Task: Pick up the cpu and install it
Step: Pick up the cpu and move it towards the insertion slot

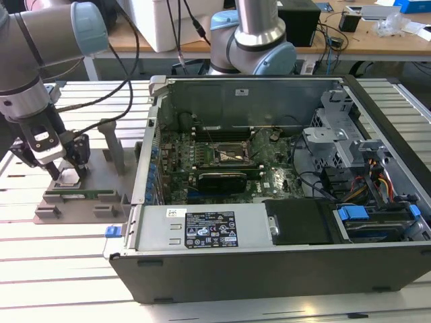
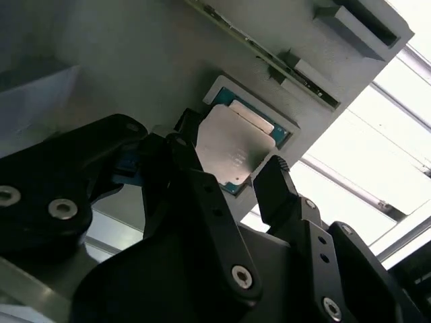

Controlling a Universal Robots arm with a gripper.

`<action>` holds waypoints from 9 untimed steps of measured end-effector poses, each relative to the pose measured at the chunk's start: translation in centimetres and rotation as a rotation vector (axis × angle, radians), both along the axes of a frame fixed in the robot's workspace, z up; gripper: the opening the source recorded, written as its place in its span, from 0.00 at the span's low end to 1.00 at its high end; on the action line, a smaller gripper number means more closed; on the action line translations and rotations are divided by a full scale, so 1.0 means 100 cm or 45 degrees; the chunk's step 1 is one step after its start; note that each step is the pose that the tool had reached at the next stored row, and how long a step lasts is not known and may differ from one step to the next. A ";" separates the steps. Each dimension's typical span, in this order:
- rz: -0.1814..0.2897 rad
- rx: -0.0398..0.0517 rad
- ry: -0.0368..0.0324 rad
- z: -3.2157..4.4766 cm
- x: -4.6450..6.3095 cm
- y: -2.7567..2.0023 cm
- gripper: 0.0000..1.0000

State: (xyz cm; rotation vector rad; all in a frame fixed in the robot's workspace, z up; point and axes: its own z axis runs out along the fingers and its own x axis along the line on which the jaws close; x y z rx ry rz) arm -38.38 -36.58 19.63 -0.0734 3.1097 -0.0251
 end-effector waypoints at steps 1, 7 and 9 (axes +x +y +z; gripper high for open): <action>0.000 0.005 0.0000 -0.0038 0.000 0.0000 0.60; 0.000 0.010 0.0003 -0.0070 -0.001 0.0000 0.54; 0.001 0.011 0.0001 -0.0071 0.000 0.0000 0.54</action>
